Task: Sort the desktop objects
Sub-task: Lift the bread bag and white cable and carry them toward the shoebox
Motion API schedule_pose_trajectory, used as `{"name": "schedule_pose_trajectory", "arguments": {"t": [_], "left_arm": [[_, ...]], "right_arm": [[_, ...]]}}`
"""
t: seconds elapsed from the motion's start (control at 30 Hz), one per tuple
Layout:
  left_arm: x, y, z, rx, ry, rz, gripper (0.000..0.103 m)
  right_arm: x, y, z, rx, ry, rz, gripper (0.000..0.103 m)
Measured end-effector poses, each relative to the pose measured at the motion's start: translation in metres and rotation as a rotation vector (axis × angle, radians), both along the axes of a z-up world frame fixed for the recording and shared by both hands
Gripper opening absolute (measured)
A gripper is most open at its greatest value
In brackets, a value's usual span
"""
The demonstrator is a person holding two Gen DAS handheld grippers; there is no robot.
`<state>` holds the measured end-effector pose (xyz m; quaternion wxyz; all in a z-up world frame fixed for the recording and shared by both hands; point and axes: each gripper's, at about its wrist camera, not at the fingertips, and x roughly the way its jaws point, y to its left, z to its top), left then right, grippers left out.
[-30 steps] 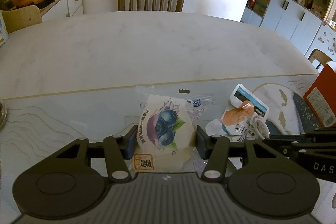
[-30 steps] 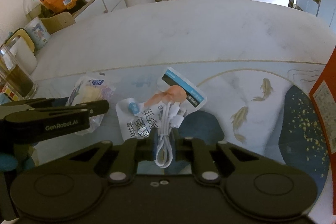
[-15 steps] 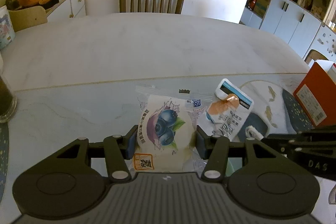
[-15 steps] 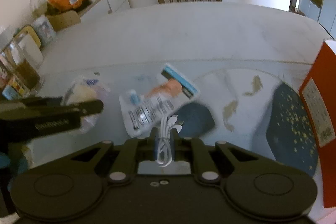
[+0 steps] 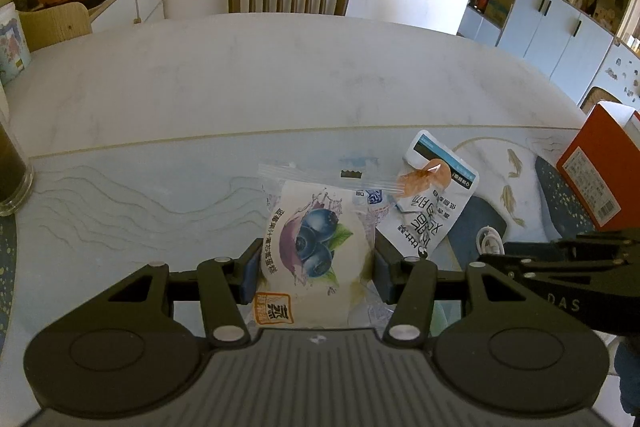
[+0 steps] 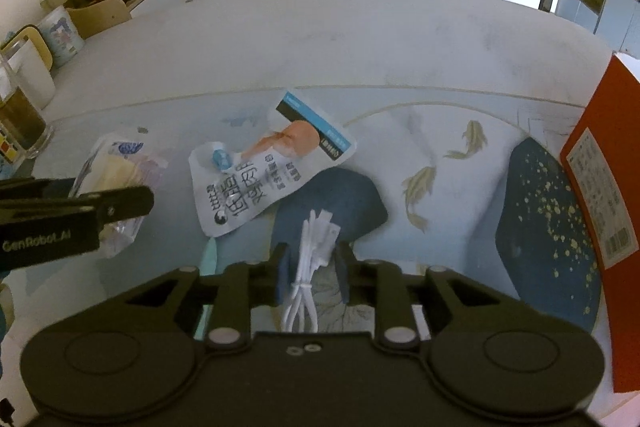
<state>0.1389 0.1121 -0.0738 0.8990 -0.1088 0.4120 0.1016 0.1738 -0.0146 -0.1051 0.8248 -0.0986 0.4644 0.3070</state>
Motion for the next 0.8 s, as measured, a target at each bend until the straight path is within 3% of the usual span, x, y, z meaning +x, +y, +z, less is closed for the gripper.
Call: {"name": "schedule_pose_trajectory", "arguments": {"t": [0.37, 0.43, 0.57, 0.6, 0.8], "left_arm": [[0.003, -0.006, 0.005, 0.003, 0.003, -0.017, 0.053], [0.004, -0.009, 0.008, 0.004, 0.005, -0.022, 0.053], [0.005, -0.019, 0.018, 0.010, -0.002, -0.043, 0.053], [0.006, -0.021, 0.020, 0.011, -0.002, -0.047, 0.053], [0.007, -0.046, 0.032, 0.012, -0.007, -0.084, 0.053]], "right_arm": [[0.002, -0.006, 0.003, 0.011, -0.012, -0.010, 0.016], [0.002, -0.010, 0.007, 0.022, -0.013, -0.011, 0.010], [0.002, -0.021, 0.019, 0.045, -0.016, -0.017, 0.009], [0.002, -0.023, 0.021, 0.048, -0.017, -0.017, 0.004], [0.001, -0.046, 0.041, 0.085, -0.034, -0.031, 0.000]]}}
